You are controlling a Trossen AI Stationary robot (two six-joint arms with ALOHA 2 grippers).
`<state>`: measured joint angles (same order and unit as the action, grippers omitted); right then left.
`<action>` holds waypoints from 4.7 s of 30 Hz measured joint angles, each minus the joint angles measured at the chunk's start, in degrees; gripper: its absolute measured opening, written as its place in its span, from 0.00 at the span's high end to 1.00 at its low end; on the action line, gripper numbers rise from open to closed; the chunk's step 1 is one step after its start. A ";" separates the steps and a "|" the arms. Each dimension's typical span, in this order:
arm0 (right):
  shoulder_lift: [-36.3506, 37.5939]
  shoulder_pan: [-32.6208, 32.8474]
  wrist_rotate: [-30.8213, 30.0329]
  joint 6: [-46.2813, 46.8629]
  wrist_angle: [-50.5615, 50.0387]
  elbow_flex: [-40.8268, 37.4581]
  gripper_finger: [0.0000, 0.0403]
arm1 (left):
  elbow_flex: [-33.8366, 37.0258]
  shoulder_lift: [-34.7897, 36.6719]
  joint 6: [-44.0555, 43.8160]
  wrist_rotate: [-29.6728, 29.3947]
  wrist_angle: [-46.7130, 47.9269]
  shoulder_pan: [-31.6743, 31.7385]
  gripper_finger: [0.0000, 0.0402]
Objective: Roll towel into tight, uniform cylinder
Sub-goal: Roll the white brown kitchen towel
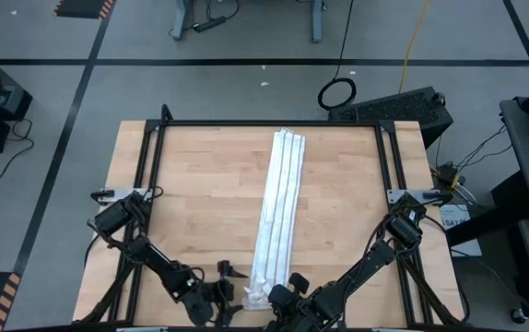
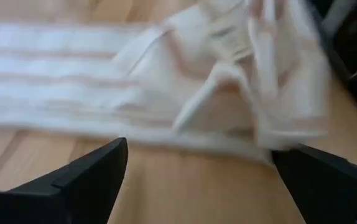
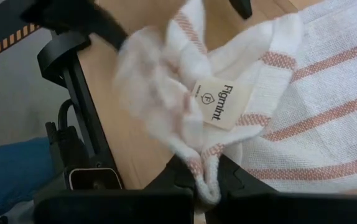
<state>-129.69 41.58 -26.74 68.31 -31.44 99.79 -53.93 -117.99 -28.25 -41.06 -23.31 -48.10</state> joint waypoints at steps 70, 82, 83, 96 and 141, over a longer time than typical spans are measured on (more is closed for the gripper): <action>0.00 0.11 -3.49 -13.70 0.00 -0.02 1.00 | 0.04 11.10 28.40 63.66 9.74 18.77 0.94; 0.00 0.31 -7.02 -11.83 -0.94 -0.02 1.00 | 0.02 11.21 19.60 54.15 4.67 12.84 0.70; 0.00 0.31 -7.32 -11.85 -0.92 -0.02 1.00 | 0.04 11.21 19.18 52.48 5.58 12.42 0.67; 0.02 3.26 -9.91 -14.72 -0.46 -0.02 1.00 | 3.90 10.43 5.06 21.91 14.97 0.21 0.51; 0.02 1.09 -12.00 -11.69 -3.09 -0.02 1.00 | 4.51 4.04 19.00 8.84 -14.31 0.48 0.04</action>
<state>-129.67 42.68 -38.75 56.62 -34.53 99.77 -49.42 -113.95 -9.25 -32.22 -37.63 -47.62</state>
